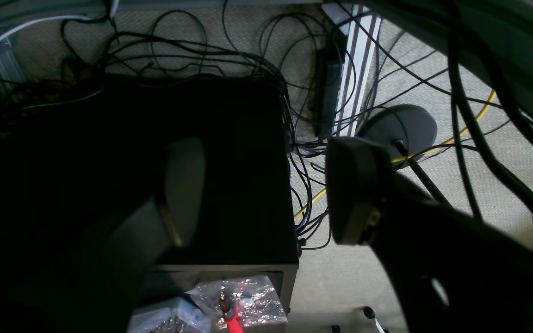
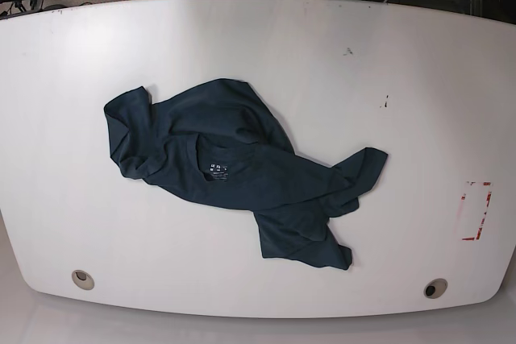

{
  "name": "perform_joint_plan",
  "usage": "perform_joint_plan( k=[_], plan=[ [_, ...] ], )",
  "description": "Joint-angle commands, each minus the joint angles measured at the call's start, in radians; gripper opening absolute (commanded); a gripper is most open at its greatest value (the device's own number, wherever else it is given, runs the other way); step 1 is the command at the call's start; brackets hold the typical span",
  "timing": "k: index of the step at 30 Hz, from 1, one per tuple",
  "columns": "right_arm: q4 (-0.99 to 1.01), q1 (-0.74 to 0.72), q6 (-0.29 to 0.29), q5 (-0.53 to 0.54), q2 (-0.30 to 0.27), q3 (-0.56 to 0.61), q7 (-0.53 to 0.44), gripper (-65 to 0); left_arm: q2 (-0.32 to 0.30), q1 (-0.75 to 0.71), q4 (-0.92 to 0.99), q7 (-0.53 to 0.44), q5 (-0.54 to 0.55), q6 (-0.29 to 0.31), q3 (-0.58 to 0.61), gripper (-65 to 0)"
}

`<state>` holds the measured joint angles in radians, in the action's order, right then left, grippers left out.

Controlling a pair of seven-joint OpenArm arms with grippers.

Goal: Fold the T-shirt properly

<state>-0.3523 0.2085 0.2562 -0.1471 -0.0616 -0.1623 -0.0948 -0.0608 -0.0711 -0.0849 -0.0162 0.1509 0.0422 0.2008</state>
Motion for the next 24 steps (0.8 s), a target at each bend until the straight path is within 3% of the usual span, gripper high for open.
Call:
perform_joint_plan(
  k=[1, 16, 21, 24],
  plan=[
    [-0.008, 0.006, 0.001, 0.002, -0.002, -0.001, -0.007, -51.0, -0.006, -0.005, -0.003, 0.002, 0.0, 0.0, -0.005, -26.2],
    [-0.161, 0.122, -0.004, 0.008, -0.002, -0.003, -0.038, -51.2, -0.006, -0.043, -0.014, -0.101, -0.001, 0.0, -0.005, -26.4],
    [-0.262, 0.194, -0.004, 0.01, -0.002, -0.003, -0.036, -51.4, -0.007, -0.158, -0.201, -0.092, -0.004, -0.003, -0.005, -26.4],
    [-0.308, 0.228, -0.004, 0.01, -0.002, -0.003, -0.036, -51.4, -0.029, -0.23, -0.341, -0.037, -0.001, -0.005, -0.005, -26.4]
  ],
)
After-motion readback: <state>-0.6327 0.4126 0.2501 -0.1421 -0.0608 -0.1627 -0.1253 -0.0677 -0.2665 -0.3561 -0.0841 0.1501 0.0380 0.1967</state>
